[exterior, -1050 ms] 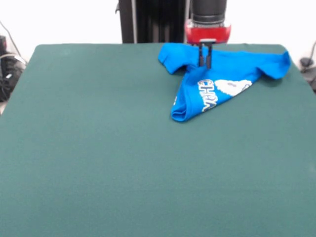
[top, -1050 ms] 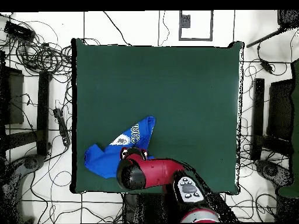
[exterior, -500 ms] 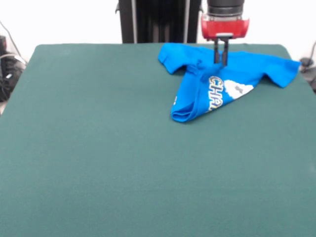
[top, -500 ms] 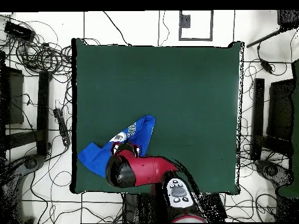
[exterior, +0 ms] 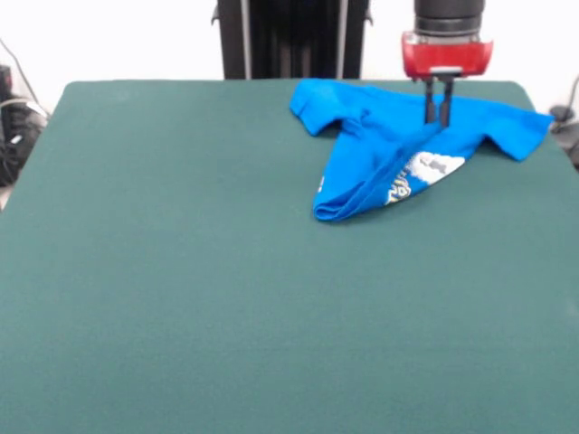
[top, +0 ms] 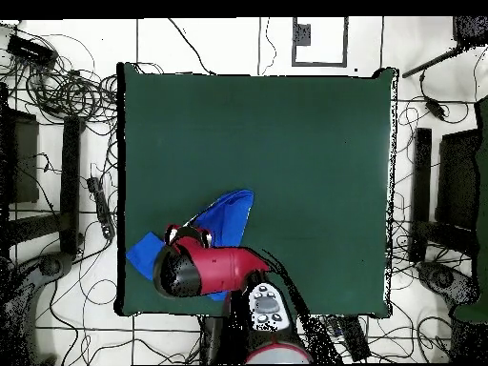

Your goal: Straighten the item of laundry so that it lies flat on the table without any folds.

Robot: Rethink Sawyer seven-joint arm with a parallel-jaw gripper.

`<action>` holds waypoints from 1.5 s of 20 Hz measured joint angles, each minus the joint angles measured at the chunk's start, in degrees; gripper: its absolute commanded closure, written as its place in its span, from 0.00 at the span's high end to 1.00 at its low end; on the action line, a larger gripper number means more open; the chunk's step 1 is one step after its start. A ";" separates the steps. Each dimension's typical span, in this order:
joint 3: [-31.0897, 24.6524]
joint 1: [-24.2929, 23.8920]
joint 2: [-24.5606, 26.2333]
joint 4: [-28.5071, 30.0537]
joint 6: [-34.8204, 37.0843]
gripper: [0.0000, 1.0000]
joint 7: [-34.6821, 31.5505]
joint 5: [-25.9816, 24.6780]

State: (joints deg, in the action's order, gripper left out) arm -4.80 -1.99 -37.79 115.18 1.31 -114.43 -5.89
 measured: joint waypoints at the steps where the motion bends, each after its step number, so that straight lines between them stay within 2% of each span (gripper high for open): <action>1: 0.04 0.98 0.10 -0.86 0.33 0.00 0.00 1.00; 11: 1.34 5.51 0.12 -6.51 3.16 0.00 0.00 5.48; 25: 2.06 6.29 0.87 -10.93 3.83 0.00 0.00 6.83; 30: 2.38 6.15 2.53 -13.51 6.81 0.00 0.00 6.84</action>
State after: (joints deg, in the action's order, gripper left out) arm -2.43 4.16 -35.25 101.67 8.12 -114.43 0.95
